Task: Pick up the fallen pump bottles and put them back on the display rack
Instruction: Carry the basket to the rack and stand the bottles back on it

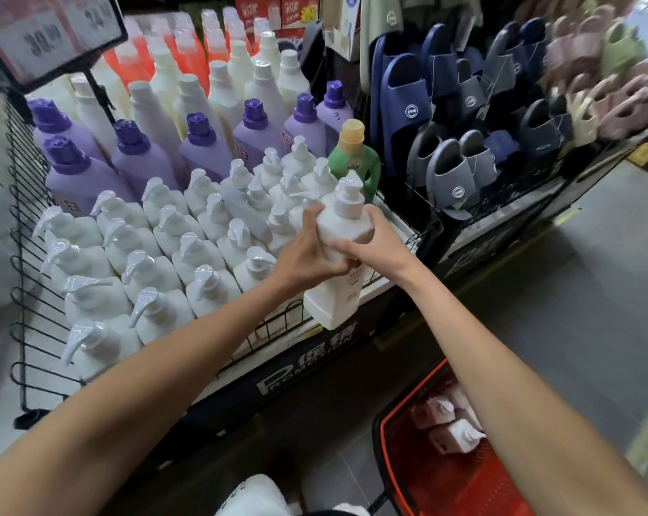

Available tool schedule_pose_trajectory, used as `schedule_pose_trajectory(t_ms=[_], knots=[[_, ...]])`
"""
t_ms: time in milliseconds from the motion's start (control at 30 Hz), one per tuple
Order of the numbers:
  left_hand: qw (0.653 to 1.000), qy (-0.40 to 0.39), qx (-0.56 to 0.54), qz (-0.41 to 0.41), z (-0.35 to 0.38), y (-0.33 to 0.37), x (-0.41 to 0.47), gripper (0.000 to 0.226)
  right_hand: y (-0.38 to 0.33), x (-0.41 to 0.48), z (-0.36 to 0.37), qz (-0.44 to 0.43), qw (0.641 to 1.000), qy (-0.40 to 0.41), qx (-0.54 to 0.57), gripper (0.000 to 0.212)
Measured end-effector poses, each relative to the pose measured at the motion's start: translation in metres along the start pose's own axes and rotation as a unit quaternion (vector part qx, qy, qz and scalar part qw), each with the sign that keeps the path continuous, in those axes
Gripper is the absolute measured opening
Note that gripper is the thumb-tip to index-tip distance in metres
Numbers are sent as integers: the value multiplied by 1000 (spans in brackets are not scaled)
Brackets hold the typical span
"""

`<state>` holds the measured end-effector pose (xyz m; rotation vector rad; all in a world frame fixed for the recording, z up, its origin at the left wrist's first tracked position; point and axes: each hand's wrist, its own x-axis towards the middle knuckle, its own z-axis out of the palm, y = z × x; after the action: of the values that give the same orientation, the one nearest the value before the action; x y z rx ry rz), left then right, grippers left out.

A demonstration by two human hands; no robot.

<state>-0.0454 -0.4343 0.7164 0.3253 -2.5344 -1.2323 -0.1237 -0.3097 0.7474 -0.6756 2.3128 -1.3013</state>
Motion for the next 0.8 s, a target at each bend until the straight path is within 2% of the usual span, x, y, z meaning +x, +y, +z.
schedule_pose_trajectory(t_ms=[133,267,367,500,800], knots=[[999,10,20,50,-13,0,15,92,-9,4,-10,-48,998,2,30,69],[997,7,23,75,-24,-3,22,94,-18,9,-7,-84,994,39,-50,66],[995,8,38,92,-34,-6,28,89,-22,15,1,-102,991,65,-49,66],[996,6,44,82,-45,-23,30,98,-20,26,21,-104,990,78,-52,73],[994,-68,84,15,-35,-54,16,103,17,29,66,-67,993,79,-48,82]])
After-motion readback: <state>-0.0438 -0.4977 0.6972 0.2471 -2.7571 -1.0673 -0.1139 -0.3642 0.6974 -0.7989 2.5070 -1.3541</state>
